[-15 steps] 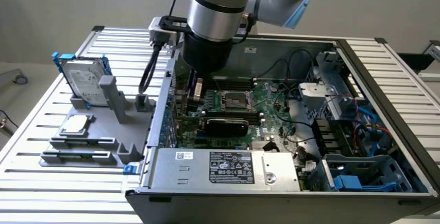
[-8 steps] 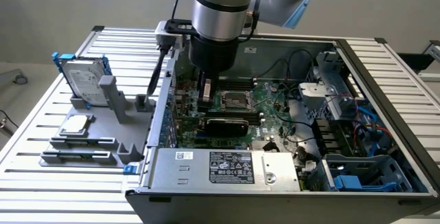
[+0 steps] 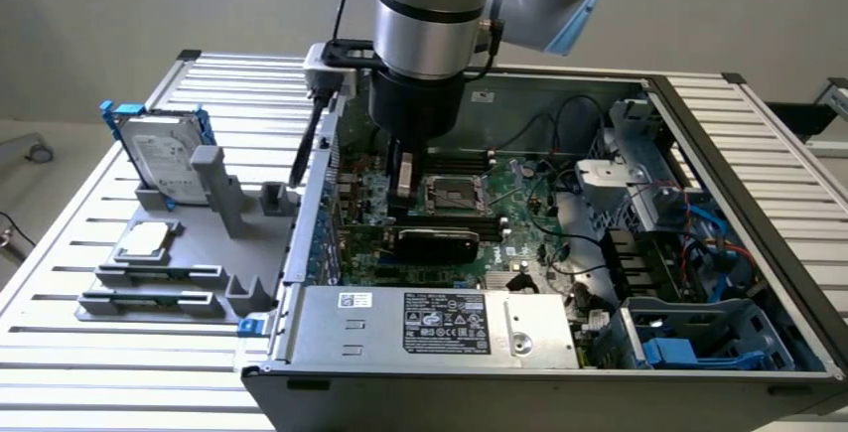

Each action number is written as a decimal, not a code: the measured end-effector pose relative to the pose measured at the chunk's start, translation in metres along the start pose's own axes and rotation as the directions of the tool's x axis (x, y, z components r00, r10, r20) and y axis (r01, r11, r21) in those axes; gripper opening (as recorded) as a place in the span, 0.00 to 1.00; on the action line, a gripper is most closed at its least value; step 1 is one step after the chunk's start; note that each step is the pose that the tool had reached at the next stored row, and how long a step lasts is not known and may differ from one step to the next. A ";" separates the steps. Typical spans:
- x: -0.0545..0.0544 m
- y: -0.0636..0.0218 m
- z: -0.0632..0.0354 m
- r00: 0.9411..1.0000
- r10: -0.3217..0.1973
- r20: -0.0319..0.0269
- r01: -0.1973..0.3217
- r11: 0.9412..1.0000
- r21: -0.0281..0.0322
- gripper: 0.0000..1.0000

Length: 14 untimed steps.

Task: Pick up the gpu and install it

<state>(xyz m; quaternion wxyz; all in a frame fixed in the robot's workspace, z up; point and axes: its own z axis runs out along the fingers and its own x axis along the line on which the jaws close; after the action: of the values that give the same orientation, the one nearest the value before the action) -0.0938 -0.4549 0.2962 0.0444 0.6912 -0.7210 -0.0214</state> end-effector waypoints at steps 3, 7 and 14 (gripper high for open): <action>0.001 -0.0003 -0.0001 1.000 0.000 0.000 0.000 1.000 0.000 0.11; 0.002 -0.0006 -0.0001 1.000 0.000 0.000 0.000 1.000 0.000 0.11; 0.003 -0.0013 -0.0003 1.000 0.000 0.000 0.000 1.000 0.000 0.11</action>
<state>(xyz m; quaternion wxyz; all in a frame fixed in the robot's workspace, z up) -0.0926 -0.4583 0.2965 0.0444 0.6912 -0.7210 -0.0214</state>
